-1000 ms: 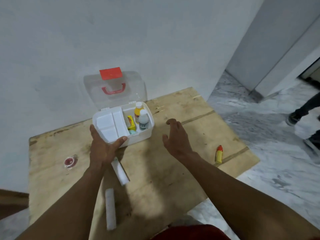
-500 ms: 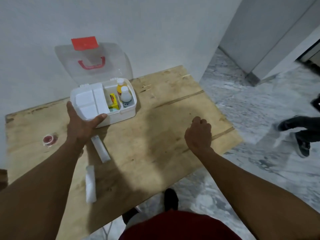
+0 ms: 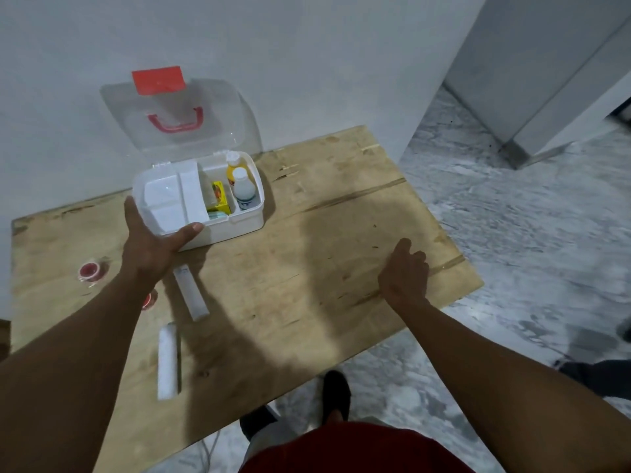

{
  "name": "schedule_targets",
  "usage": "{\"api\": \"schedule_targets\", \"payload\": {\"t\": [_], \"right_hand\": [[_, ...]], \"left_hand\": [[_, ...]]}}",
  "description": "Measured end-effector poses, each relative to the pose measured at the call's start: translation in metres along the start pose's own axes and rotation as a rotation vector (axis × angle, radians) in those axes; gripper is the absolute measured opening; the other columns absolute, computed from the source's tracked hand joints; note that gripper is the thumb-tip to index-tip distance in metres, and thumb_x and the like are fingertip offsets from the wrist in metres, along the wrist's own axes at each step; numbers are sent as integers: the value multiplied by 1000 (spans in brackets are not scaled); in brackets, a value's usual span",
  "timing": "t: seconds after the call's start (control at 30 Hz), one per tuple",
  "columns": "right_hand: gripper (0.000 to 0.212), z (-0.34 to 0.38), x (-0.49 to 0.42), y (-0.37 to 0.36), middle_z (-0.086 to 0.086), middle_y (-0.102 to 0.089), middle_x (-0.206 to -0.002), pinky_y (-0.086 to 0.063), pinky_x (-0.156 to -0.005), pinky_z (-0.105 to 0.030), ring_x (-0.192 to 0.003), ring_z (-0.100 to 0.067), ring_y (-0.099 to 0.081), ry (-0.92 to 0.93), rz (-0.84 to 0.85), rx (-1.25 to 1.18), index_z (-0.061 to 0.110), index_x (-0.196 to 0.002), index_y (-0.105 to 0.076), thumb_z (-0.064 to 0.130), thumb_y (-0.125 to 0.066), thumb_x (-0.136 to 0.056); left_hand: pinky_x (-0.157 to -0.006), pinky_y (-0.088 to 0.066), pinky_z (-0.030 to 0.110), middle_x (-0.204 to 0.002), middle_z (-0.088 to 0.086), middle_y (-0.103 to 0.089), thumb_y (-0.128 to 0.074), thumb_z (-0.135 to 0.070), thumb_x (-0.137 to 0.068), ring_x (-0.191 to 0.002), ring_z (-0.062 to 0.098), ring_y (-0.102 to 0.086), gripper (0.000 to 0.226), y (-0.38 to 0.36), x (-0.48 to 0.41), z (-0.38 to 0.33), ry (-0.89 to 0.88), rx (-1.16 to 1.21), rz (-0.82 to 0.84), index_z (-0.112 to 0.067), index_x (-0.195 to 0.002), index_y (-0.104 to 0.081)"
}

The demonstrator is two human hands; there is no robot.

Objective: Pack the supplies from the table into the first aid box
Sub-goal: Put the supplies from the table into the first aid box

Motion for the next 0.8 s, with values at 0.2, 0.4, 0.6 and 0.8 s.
{"api": "schedule_targets", "payload": {"t": [0.2,0.4,0.6,0.8], "right_hand": [[57,29,3,-4,-25,-50,-122,-39,-95,-43,-107,-41,-50,31,21,-118,7,-139,-29,2,-53,-88],[52,116,17,16,-14,-62,-109,-47,-85,-38,-99,-33,-59,287,-99,-433,12,-128,-50,7,-64,-78],[50,202,44,43,1,-67,-99,-56,-76,-14,-83,-12,-64,671,-194,-735,15,-124,-57,5,-73,-78],[52,234,37,35,8,-65,-93,-58,-78,-19,-84,-12,-68,917,-85,-723,19,-123,-57,4,-77,-78]], "left_hand": [[-100,-38,36,-142,-2,-44,-83,-41,-72,-126,24,-46,104,-1,3,0,-4,28,1,-29,-149,-15],[-104,-41,45,-139,-2,-45,-85,-40,-70,-125,25,-46,110,-2,3,0,-10,49,29,-28,-150,-11],[-92,-41,33,-127,-11,-44,-86,-31,-71,-112,15,-47,104,1,2,-3,-55,103,22,-26,-147,-15],[-77,-43,25,-119,-15,-47,-87,-30,-68,-106,12,-49,102,2,2,-5,-96,128,5,-25,-144,-19]]}}
Point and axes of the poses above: each hand's wrist, its own x-axis away from the middle knuckle, its own y-axis out of the back of the hand, z = x × y, the point moved 4 cm from there along -x, towards the middle knuckle
